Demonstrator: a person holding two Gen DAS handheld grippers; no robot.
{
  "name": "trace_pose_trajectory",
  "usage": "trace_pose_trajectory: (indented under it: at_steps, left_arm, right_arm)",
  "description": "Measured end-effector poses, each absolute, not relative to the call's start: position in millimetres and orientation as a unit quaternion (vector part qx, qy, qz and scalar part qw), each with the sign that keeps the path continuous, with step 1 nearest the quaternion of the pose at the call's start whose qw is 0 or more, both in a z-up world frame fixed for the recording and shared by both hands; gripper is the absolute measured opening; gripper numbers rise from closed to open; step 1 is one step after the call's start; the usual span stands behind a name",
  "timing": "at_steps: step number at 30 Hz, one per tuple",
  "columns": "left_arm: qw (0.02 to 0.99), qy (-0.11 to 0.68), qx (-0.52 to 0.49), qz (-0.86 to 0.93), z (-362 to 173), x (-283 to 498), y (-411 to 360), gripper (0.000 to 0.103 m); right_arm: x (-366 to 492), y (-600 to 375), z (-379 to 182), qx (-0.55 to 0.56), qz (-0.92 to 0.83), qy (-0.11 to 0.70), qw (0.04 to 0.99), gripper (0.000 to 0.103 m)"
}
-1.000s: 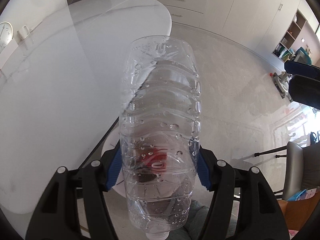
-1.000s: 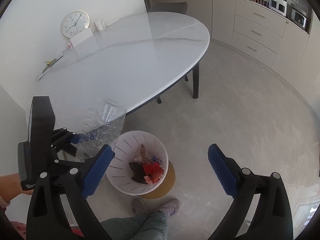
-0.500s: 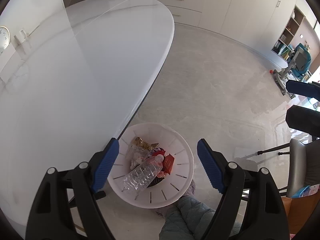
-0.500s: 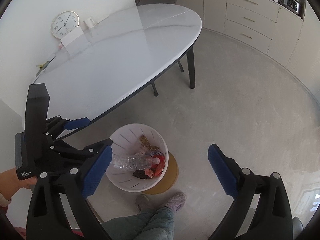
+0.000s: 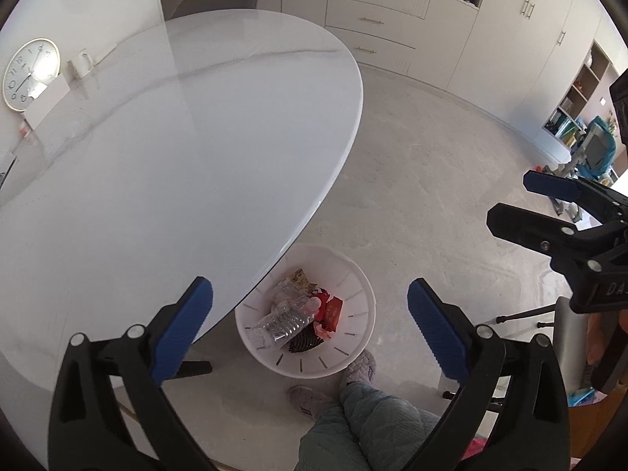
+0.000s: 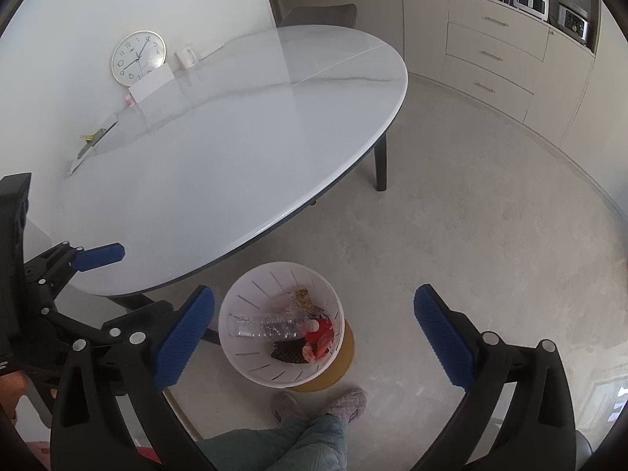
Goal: Collect trash
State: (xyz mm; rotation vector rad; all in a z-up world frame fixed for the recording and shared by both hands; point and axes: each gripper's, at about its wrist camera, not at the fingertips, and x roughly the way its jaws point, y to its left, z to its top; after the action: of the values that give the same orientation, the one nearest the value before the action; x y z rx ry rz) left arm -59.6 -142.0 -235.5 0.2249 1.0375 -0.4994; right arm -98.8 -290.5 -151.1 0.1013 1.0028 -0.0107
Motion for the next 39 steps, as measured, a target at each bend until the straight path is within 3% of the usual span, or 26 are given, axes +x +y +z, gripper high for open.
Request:
trace_pose_trajectory:
  at_steps: [10, 22, 30, 39]
  left_arm:
    - [0.854, 0.478, 0.09, -0.184, -196.6, -79.3, -96.1, 0.095]
    - [0.893, 0.447, 0.022, -0.057, -154.5, -44.2, -44.3, 0.095]
    - [0.923, 0.384, -0.003, 0.04, -83.7, -23.6, -29.9, 0.095]
    - [0.938, 0.335, -0.014, 0.087, -21.5, -14.0, -47.8, 0.095]
  right_arm:
    - [-97.8, -246.5, -147.4, 0.011, 0.032, 0.492, 0.87, 0.101]
    - [-46.5, -196.7, -116.4, -0.048, 0.093, 0.474, 0.874, 0.101]
    - [1.5, -177.2, -44.8, -0.109, 0.129, 0.411, 0.896, 0.101]
    - [40.2, -198.4, 30.6, -0.098, 0.148, 0.355, 0.918, 0.101]
